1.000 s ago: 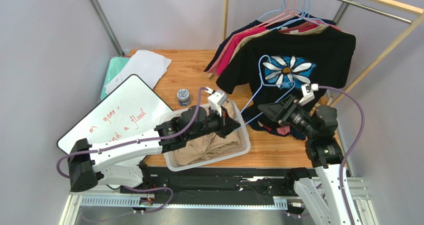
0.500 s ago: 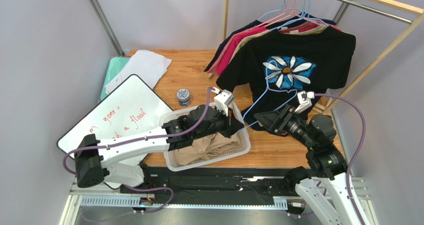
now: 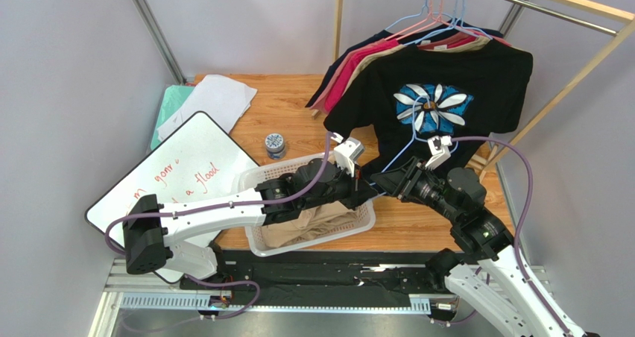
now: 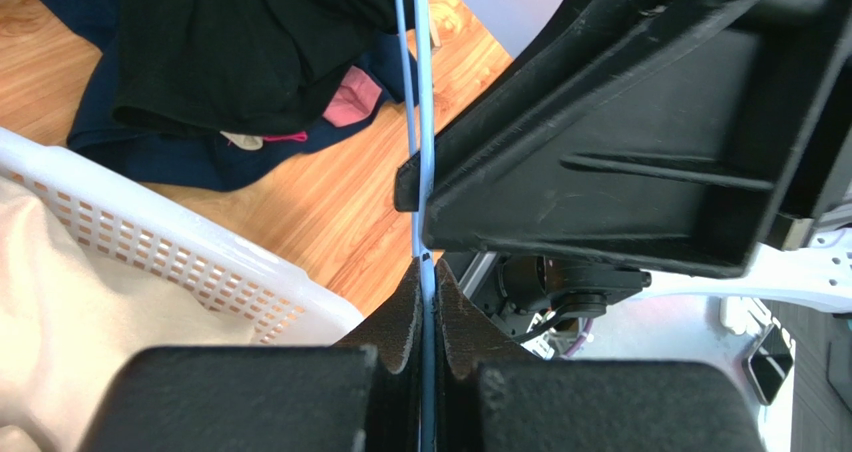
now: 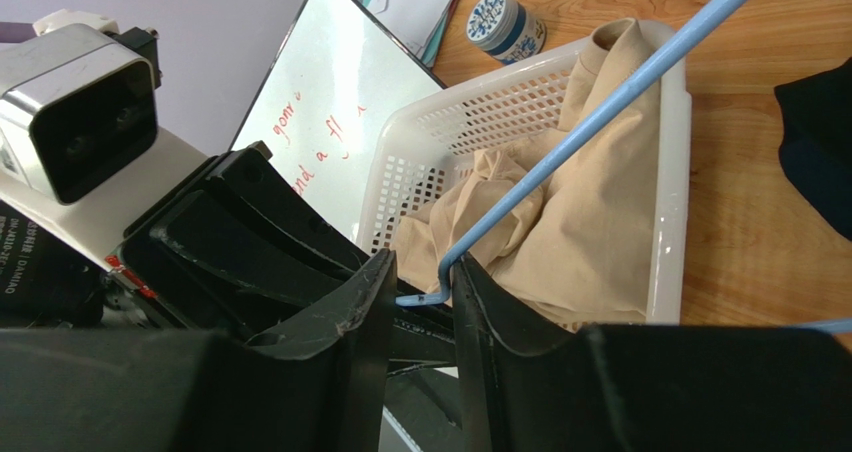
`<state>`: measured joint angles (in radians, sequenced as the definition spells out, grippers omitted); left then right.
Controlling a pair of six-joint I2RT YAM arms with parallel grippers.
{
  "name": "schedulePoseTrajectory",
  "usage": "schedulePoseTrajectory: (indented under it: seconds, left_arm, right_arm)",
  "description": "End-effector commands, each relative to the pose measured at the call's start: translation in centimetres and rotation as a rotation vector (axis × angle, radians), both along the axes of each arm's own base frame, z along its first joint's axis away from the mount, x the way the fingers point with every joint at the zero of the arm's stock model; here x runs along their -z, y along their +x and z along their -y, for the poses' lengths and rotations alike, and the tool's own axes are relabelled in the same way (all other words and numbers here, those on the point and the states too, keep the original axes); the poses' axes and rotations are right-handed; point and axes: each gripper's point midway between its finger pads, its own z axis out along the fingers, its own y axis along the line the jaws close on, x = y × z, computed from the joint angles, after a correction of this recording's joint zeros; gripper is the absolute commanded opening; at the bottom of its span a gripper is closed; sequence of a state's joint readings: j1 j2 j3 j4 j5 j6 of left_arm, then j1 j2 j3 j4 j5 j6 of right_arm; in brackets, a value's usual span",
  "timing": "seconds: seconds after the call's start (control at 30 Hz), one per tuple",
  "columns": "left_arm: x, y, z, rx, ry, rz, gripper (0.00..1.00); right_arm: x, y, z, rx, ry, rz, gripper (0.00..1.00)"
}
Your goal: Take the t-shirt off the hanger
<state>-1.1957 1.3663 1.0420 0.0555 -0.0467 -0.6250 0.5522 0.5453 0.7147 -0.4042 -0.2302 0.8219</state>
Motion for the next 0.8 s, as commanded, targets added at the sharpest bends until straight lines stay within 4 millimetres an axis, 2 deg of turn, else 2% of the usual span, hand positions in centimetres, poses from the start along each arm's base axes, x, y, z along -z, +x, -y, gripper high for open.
schedulePoseTrajectory:
  seconds: [0.0, 0.1, 0.2, 0.23, 0.3, 0.33, 0.37, 0.4, 0.43, 0.47, 0.53, 0.6, 0.77]
  left_arm:
    - [-3.3, -0.3, 1.4, 0.017, -0.097, 0.024, 0.0]
    - [-3.5, -0.5, 1.6, 0.022, -0.103, 0.025, 0.0]
    - [-3.4, -0.5, 1.7, 0.027, -0.105, 0.021, 0.0]
    - [-3.6, -0.8, 1.8, 0.041, -0.111, 0.022, 0.0]
    - [-3.4, -1.0, 1.5, 0.047, -0.111, 0.022, 0.0]
    - [-4.3, -1.2, 1.2, 0.054, -0.14, 0.037, 0.14]
    - [-3.3, -1.5, 0.7, 0.058, -0.131, 0.036, 0.24]
    - [-3.4, -1.5, 0.3, 0.056, -0.144, 0.045, 0.33]
    - [-3.5, -1.8, -0.6, 0.049, -0.162, 0.049, 0.48]
    - [-3.7, -2.0, -1.0, 0.052, -0.17, 0.051, 0.52]
    - [-4.0, -3.0, -2.0, 0.088, -0.172, 0.057, 0.6]
    - [-3.8, -3.6, -2.8, 0.101, -0.165, 0.043, 0.62]
    - [-2.5, -4.4, -6.0, 0.063, -0.18, 0.002, 0.62]
  right_arm:
    - [-1.0, 0.9, 0.4, 0.057, 0.012, 0.062, 0.31]
    - [-0.7, 1.0, 0.4, 0.063, 0.005, 0.059, 0.24]
    - [-0.7, 1.1, 0.3, 0.07, 0.001, 0.064, 0.03]
    - [-0.7, 1.2, 0.5, 0.086, -0.001, 0.066, 0.0]
    - [-0.6, 1.2, 1.0, 0.104, -0.014, 0.078, 0.0]
    - [-0.6, 1.4, 1.3, 0.125, -0.023, 0.083, 0.0]
    - [-0.6, 1.5, 1.6, 0.133, -0.038, 0.093, 0.0]
    - [-1.0, 1.5, 1.8, 0.139, -0.043, 0.109, 0.0]
    - [-1.2, 1.6, 2.1, 0.152, -0.057, 0.122, 0.0]
    - [-0.9, 1.5, 2.5, 0.153, -0.1, 0.126, 0.0]
    - [-1.8, 2.3, 3.7, 0.218, -0.147, 0.153, 0.0]
    - [-2.2, 2.7, 4.4, 0.242, -0.203, 0.194, 0.0]
    - [-4.2, 4.2, 7.3, 0.388, -0.307, 0.236, 0.0]
